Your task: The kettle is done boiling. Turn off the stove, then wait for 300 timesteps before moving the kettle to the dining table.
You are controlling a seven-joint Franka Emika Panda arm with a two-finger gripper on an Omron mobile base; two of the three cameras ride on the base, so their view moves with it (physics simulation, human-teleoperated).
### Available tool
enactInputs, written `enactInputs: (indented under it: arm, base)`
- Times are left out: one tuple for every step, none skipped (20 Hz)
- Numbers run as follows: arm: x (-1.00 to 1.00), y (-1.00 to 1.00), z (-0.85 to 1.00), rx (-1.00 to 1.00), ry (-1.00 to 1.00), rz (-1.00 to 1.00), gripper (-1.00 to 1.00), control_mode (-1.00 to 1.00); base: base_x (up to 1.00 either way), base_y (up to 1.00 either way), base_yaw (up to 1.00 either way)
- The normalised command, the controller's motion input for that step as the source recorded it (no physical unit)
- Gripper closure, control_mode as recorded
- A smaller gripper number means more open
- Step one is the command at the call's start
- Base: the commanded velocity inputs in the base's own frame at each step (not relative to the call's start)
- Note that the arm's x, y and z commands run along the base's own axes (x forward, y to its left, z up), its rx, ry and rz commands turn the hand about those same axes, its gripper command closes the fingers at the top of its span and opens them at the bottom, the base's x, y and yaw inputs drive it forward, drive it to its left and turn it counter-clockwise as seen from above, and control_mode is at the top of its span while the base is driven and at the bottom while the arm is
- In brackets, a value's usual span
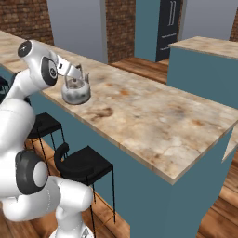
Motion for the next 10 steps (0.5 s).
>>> enactInputs:
  arm:
    - [0.21, 0.0, -0.01, 0.0, 0.0, 0.0, 1.0, -1.0]
    - [0.2, 0.0, 0.0, 0.0, 0.0, 0.0, 1.0, -1.0]
    - [0.26, 0.0, 0.0, 0.0, 0.0, 0.0, 1.0, -1.0]
    - [0.27, 0.0, -0.01, 0.0, 0.0, 0.0, 1.0, -1.0]
    - [0.23, 0.0, -0.03, 0.0, 0.0, 0.0, 1.0, -1.0]
    - [0.21, 0.0, -0.05, 0.0, 0.0, 0.0, 1.0, -1.0]
    - [0.23, 0.0, -0.08, 0.0, 0.01, 0.0, 1.0, -1.0]
    - [0.23, 0.0, -0.06, 0.0, 0.0, 0.0, 1.0, -1.0]
    - [0.23, 0.0, -0.09, 0.0, 0.01, 0.0, 1.0, -1.0]
    - [0.22, 0.0, -0.08, 0.0, 0.01, 0.0, 1.0, -1.0]
  base:
    - [0.0, 0.0, 0.0]
    - [0.0, 0.0, 0.0]
    - [0.0, 0.0, 0.0]
    - [0.0, 0.0, 0.0]
    - [0.0, 0.0, 0.0]
    - [0.0, 0.0, 0.0]
    - [0.0, 0.0, 0.0]
    - [0.0, 0.0, 0.0]
    - [0.0, 0.0, 0.0]
    - [0.0, 0.0, 0.0]
